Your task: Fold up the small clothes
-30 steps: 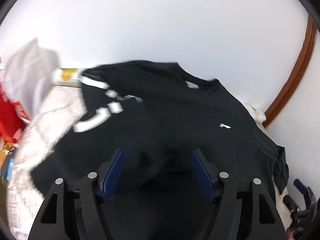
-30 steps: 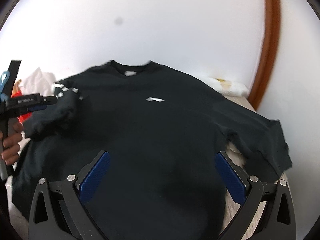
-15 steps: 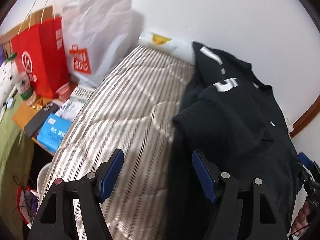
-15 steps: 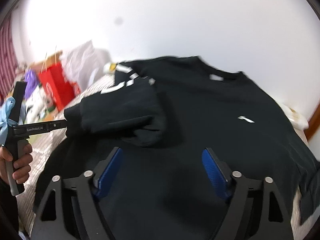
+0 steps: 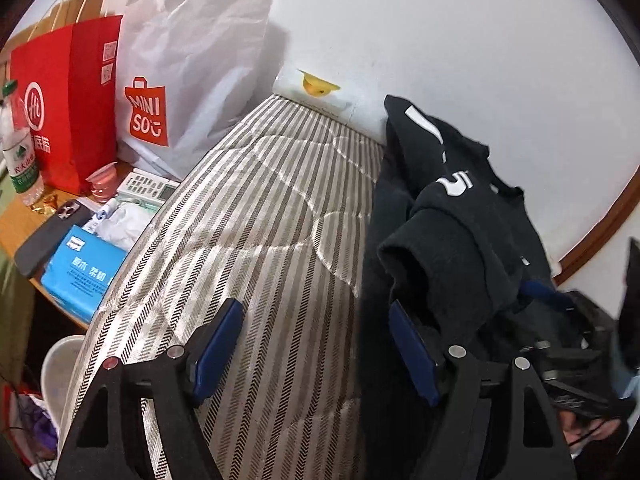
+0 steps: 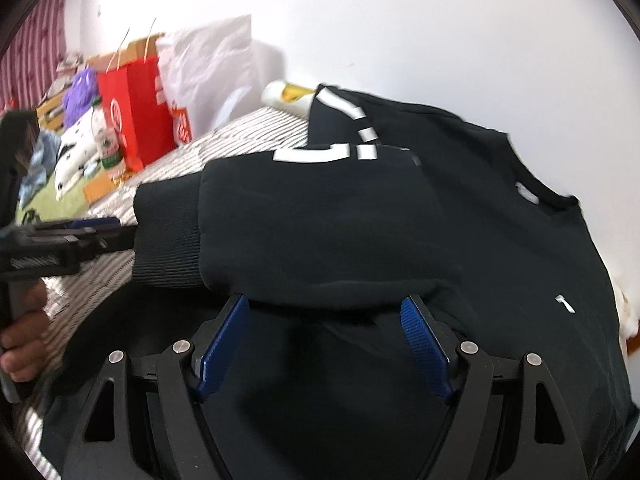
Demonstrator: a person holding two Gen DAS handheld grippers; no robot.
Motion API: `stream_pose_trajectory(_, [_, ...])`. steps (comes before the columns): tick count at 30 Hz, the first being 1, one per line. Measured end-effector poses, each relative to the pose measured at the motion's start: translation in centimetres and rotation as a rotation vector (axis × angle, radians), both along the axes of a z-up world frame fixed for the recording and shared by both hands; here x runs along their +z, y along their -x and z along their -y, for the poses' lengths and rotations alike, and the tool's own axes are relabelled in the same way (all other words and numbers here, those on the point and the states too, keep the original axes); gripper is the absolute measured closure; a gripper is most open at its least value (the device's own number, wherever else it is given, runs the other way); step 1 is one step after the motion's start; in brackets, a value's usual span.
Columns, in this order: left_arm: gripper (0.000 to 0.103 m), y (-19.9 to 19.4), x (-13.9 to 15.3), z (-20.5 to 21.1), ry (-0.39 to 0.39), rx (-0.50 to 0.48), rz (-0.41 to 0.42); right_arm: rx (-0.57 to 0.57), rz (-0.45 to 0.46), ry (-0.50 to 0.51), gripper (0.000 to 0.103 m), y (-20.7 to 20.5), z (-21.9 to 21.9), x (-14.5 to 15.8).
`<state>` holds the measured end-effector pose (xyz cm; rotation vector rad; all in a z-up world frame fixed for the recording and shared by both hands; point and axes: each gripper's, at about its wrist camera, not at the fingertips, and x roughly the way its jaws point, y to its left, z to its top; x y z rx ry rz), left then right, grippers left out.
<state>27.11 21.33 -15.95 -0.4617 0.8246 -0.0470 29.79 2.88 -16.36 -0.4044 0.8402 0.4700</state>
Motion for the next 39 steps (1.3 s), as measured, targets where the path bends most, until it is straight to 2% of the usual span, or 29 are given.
stream_pose_trajectory(2, [0.028,-0.1,-0.2,-0.4,0.027,0.004,-0.007,0.002,-0.004,0.026,0.026,-0.6,-0.8,-1.2])
stream_pose_trajectory(3, [0.028,0.0,-0.3,-0.7,0.050,0.008,-0.002,0.004,0.010,0.037,0.031,-0.6,-1.1,-1.5])
stream_pose_trajectory(5, [0.028,0.1,-0.3,-0.8,0.062,0.010,0.000,0.002,0.035,0.055,0.073,-0.8,-1.2,-1.8])
stream_pose_trajectory(7, [0.028,0.2,-0.3,-0.6,0.055,0.006,-0.002,-0.001,0.018,-0.017,0.086,-1.2,-0.3,-1.0])
stream_pose_trajectory(8, [0.027,0.2,-0.2,-0.5,0.049,0.002,0.000,-0.008,0.019,-0.043,0.089,-1.4,0.1,-0.6])
stream_pose_trajectory(14, [0.027,0.1,-0.3,0.3,0.014,-0.026,0.004,-0.130,0.082,-0.212,0.092,-1.6,5.7,4.2])
stream_pose_trajectory(15, [0.027,0.1,-0.3,0.6,-0.002,-0.027,0.003,-0.157,0.083,-0.248,0.092,-1.8,7.2,4.9])
stream_pose_trajectory(19, [0.027,-0.6,-0.1,2.1,-0.094,-0.043,-0.013,-0.247,0.094,-0.291,0.092,-2.4,11.2,6.2])
stream_pose_trajectory(21, [0.027,-1.5,0.1,2.9,-0.143,-0.048,-0.043,-0.282,0.079,-0.311,0.092,-2.5,13.0,6.3])
stream_pose_trajectory(24, [0.028,-3.7,0.6,4.8,-0.219,-0.109,-0.067,-0.322,0.087,-0.312,0.092,-2.3,15.0,6.4])
stream_pose_trajectory(26, [0.028,-5.2,0.6,5.5,-0.282,-0.086,-0.074,-0.337,0.081,-0.330,0.092,-2.0,15.8,6.4])
stream_pose_trajectory(30, [0.030,-7.1,-0.3,5.2,-0.268,-0.033,-0.099,-0.390,0.073,-0.343,0.093,-1.5,18.7,6.1])
stream_pose_trajectory(34, [0.033,-6.9,-0.6,4.9,-0.307,-0.020,-0.072,-0.427,0.053,-0.367,0.093,-1.1,21.5,5.5])
stream_pose_trajectory(39, [0.034,-6.6,-0.9,4.8,-0.307,-0.028,-0.052,-0.526,-0.023,-0.349,0.093,-1.3,24.9,2.5])
